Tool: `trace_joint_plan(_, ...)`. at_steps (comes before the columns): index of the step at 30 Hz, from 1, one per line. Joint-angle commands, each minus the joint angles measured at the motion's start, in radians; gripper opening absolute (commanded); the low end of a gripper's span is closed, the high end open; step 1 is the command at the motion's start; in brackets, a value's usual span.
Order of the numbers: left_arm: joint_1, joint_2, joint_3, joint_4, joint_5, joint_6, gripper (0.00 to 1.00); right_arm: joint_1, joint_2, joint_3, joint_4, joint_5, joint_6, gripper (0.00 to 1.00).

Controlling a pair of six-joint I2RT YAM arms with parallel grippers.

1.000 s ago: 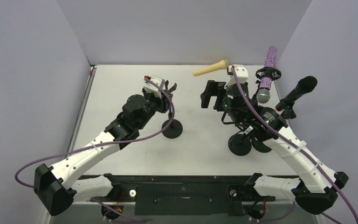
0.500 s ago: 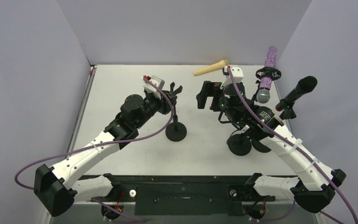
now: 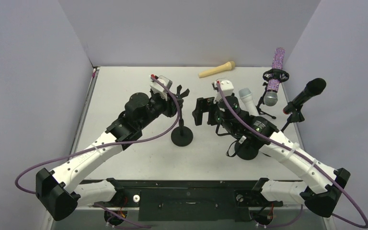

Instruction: Remove the microphone from the stand

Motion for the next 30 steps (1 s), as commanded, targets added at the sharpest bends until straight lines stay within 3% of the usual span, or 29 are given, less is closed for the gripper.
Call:
trace_joint_plan(1,0.018,-0.003,0.193,-0.059,-0.039,-0.051,0.0,0.089,-0.043,-0.063,0.119,-0.006,-0.085,0.97)
trace_joint_plan(9,0.045,0.01,0.388,-0.319,-0.016,-0.127,0.0,0.102,-0.051,-0.184,0.274,-0.084,-0.147,0.96)
trace_joint_plan(16,0.069,-0.004,0.439,-0.367,0.007,-0.21,0.0,0.135,0.003,-0.199,0.379,-0.158,-0.163,0.93)
trace_joint_plan(30,0.089,0.004,0.49,-0.388,0.083,-0.312,0.0,0.154,0.149,-0.174,0.479,-0.106,-0.189,0.82)
